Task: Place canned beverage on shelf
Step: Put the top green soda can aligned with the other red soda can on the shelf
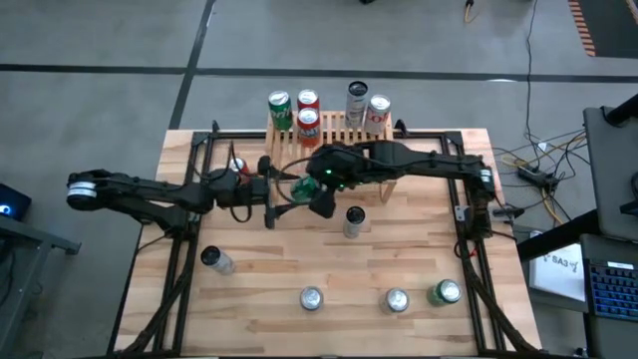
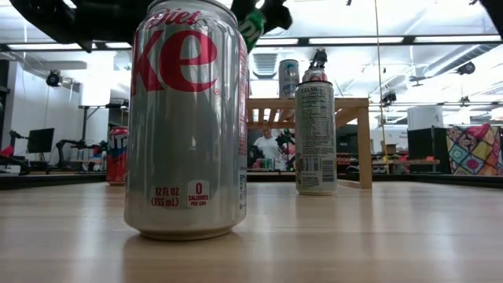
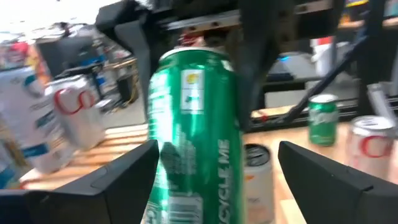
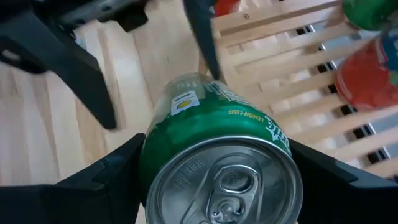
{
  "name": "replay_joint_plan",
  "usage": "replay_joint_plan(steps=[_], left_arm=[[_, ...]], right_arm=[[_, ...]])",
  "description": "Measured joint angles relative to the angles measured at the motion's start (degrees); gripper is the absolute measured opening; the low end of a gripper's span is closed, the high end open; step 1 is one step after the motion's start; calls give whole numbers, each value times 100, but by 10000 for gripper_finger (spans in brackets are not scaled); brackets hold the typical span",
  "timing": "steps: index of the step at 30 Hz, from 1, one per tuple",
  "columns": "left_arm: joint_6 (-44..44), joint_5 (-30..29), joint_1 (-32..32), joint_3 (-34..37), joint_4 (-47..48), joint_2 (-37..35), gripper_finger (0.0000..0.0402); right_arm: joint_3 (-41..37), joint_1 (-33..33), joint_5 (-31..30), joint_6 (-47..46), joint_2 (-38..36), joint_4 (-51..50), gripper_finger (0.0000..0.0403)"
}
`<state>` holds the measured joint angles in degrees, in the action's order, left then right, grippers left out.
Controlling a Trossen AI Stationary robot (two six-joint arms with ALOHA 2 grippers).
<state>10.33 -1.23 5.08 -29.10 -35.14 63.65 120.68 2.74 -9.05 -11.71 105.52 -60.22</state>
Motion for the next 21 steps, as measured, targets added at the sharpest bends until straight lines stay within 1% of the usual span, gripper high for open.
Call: replay_joint_plan(steps=[3, 5, 12, 18, 21], left_arm=[[4, -551, 0, 0, 16, 96, 310], [9, -682, 0, 0, 25, 133, 309], [57, -691, -6, 0, 165, 246, 307], [-30, -675, -7, 0, 267, 265, 300], [-211, -659, -9, 0, 265, 256, 305]], right_arm=[[333, 3, -16, 81, 263, 7, 291], [520, 3, -55, 120, 406, -19, 291], [1044, 9, -88, 254, 833, -309, 291], [1093, -2, -254, 231, 909, -353, 291], [1095, -2, -250, 206, 909, -335, 290]])
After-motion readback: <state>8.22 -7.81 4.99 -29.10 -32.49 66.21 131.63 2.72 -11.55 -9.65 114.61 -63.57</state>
